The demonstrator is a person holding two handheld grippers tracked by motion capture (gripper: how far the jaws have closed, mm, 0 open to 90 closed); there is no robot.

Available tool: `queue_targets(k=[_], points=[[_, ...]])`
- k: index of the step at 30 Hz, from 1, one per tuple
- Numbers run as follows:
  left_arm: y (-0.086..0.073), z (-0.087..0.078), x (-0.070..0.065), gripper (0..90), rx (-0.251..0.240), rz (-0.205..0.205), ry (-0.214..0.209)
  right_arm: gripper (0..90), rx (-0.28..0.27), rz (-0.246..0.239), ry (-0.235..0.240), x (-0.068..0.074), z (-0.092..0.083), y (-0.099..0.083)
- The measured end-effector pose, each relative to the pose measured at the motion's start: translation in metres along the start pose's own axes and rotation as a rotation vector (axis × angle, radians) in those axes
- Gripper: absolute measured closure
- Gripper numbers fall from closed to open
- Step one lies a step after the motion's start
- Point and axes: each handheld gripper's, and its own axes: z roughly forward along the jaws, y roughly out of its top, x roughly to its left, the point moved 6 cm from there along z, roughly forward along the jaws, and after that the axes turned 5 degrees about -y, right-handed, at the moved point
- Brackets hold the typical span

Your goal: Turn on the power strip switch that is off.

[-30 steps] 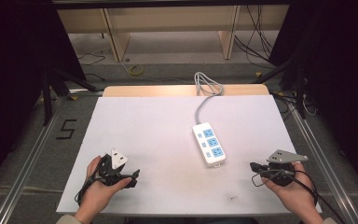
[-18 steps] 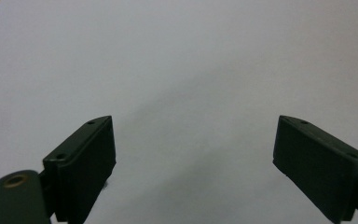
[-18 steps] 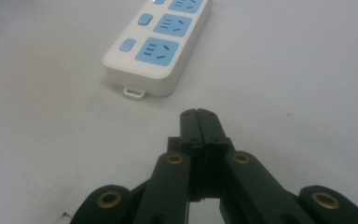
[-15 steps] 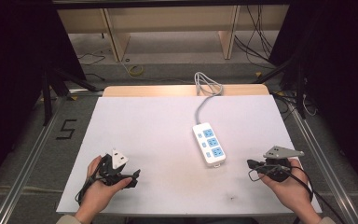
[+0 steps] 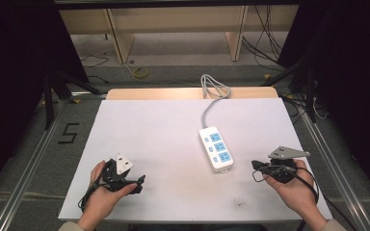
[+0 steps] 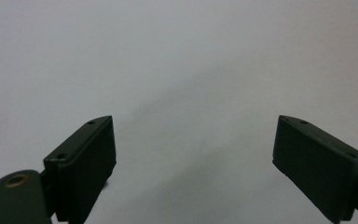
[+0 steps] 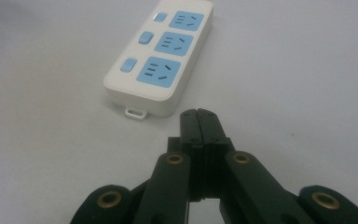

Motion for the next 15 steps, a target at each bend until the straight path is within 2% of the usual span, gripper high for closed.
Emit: queue_targets(k=[15], points=[[0.001, 0.001, -0.002, 13.0, 0.002, 0.004, -0.007, 90.0, 0.001, -0.003, 0.009, 0.01, 0.013, 0.018]])
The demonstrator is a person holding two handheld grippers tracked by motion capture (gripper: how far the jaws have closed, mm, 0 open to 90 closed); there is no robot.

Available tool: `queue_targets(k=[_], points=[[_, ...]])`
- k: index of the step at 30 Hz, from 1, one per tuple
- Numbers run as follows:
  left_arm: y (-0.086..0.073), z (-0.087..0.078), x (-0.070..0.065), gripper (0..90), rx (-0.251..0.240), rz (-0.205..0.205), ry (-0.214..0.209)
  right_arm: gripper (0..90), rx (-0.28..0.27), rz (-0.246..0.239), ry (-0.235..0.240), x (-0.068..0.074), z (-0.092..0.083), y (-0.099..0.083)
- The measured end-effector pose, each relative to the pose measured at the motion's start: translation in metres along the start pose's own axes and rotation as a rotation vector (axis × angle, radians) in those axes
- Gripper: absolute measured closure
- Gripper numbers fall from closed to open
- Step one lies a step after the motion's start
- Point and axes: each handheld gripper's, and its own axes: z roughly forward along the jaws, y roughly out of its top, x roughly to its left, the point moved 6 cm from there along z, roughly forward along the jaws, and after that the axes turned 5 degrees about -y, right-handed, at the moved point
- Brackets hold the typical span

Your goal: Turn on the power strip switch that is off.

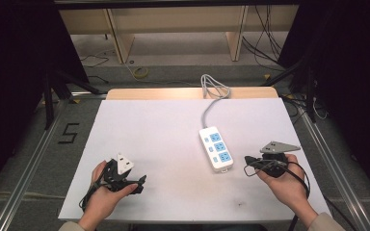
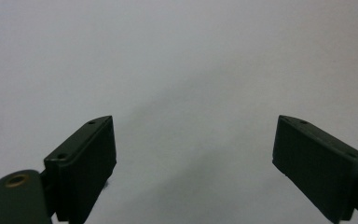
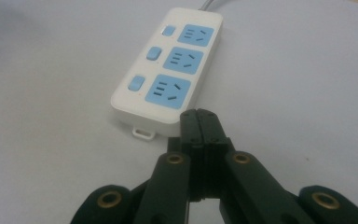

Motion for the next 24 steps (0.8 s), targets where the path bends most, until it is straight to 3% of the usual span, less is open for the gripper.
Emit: queue_targets(k=[24], points=[[0.001, 0.001, -0.001, 13.6, -0.003, 0.001, -0.003, 90.0, 0.012, -0.028, 0.017, 0.014, 0.022, 0.02]])
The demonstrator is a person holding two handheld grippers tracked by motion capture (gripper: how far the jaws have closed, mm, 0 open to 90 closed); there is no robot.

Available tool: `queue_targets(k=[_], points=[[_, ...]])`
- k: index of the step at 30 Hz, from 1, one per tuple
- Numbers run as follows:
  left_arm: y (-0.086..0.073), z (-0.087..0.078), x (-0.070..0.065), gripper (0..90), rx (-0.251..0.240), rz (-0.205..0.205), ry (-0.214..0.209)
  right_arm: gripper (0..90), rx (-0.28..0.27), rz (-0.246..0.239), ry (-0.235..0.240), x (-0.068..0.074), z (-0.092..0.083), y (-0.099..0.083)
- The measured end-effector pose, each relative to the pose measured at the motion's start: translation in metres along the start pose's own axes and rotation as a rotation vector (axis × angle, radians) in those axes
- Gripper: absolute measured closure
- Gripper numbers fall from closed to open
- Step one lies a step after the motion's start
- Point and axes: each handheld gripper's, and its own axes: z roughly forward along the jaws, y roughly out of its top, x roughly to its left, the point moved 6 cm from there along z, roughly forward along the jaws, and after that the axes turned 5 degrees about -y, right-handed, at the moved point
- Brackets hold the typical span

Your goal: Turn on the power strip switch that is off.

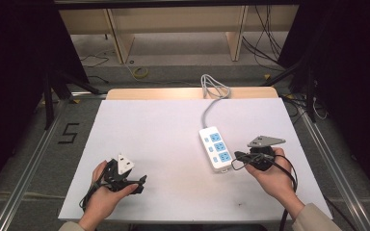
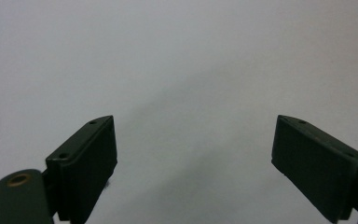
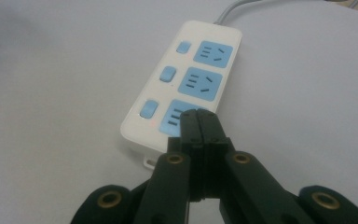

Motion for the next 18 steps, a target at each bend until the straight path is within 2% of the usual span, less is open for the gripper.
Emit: queue_targets(k=[18], points=[[0.001, 0.0, -0.001, 13.7, -0.003, 0.004, -0.002, 90.0, 0.013, -0.001, 0.001, 0.003, 0.015, 0.011]])
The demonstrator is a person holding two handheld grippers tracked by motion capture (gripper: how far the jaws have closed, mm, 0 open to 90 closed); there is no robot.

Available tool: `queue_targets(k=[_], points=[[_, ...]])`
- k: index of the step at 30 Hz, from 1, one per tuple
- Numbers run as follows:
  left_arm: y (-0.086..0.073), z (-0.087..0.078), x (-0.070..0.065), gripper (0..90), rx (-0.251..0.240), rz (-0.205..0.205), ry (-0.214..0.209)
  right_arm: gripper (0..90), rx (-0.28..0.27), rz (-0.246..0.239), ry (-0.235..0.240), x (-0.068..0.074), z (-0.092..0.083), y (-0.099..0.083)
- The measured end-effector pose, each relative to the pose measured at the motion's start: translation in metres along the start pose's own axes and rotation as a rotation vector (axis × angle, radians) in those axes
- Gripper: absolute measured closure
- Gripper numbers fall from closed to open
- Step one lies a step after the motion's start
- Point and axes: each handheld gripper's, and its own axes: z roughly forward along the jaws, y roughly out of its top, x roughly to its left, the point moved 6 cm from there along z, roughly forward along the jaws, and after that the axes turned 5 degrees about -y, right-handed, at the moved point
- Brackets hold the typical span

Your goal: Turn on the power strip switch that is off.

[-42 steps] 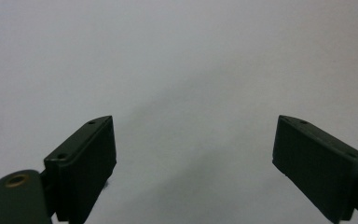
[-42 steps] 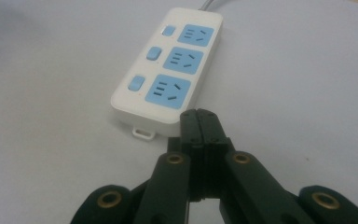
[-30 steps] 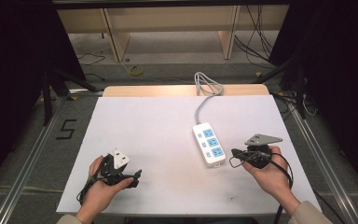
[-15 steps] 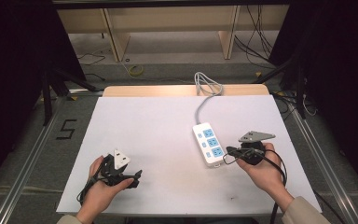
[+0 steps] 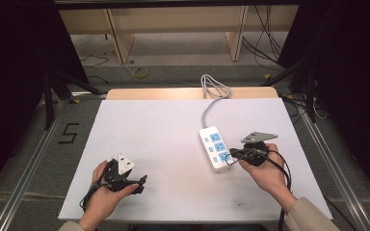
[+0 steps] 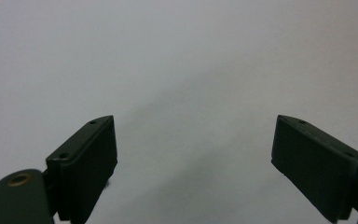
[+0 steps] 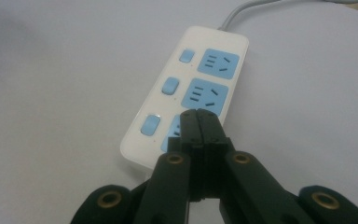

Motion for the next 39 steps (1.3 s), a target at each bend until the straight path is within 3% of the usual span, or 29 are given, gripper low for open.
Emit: queue_targets(k=[39], points=[[0.001, 0.001, -0.001, 13.9, -0.003, 0.004, -0.007, 90.0, 0.047, 0.004, 0.005, 0.006, 0.029, 0.017]])
